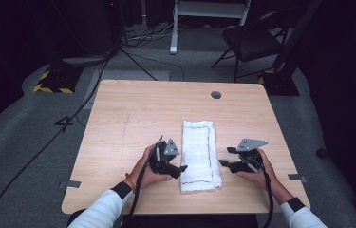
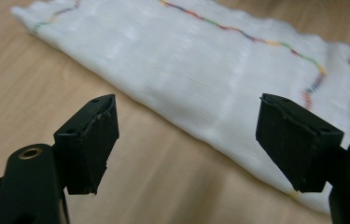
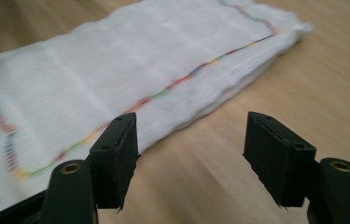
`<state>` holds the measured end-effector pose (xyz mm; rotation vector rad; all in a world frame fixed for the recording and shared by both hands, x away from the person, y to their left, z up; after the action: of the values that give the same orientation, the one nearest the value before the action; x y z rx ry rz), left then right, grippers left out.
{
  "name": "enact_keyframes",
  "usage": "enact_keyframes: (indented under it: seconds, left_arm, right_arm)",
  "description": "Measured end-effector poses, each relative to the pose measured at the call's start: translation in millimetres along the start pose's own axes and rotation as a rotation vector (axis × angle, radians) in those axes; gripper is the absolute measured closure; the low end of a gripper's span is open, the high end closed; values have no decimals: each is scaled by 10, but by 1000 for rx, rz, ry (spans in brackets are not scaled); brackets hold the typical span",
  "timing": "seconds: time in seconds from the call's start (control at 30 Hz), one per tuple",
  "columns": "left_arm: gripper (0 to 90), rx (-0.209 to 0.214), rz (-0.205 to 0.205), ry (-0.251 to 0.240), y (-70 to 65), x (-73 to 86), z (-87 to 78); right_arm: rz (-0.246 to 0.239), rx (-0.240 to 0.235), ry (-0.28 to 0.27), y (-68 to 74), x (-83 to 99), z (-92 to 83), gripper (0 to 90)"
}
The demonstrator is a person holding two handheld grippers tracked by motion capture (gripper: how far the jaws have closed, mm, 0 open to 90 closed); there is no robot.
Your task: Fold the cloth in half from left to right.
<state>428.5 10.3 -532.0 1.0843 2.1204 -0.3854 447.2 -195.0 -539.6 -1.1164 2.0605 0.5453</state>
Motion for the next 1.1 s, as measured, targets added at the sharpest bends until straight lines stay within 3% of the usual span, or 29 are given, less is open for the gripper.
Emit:
enact_keyframes:
  seconds: [0.17,0.37,0.43,0.5,0.7,0.83,1.03,1.1]
  left_arm:
    - [219,-61,-32,32,369,-152,269]
    - [235,-104,-24,37,629,-327,533]
    - [238,-124,-43,45,740,-384,650]
    - [236,-154,-72,57,855,-425,773]
    - [230,-158,-133,78,977,-500,980]
    - [233,-155,-136,88,976,-501,1051]
    - [208,-127,-175,85,997,-471,1107]
    - [196,-120,-171,83,1004,-466,1110]
  right_arm:
    - [-12,108,22,-337,-168,135,389]
    - [18,147,17,-617,-377,383,430]
    - [42,145,19,-693,-431,452,436]
    - [35,182,29,-789,-481,500,450]
    - [74,184,25,-895,-611,643,474]
    - [78,183,63,-909,-592,790,481]
    - [94,180,104,-897,-560,924,479]
    - [100,181,108,-918,-557,928,434]
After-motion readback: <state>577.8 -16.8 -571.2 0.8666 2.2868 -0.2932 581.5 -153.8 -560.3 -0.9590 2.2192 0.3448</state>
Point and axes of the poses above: each handheld gripper's, and its own axes: z roughly forward along the jaws, x roughly out of its underside, y roughly to its left, the point moved 10 cm from there along z, roughly forward along the jaws, and after that the axes turned 6 degrees about -x, right-handed, at the moved point
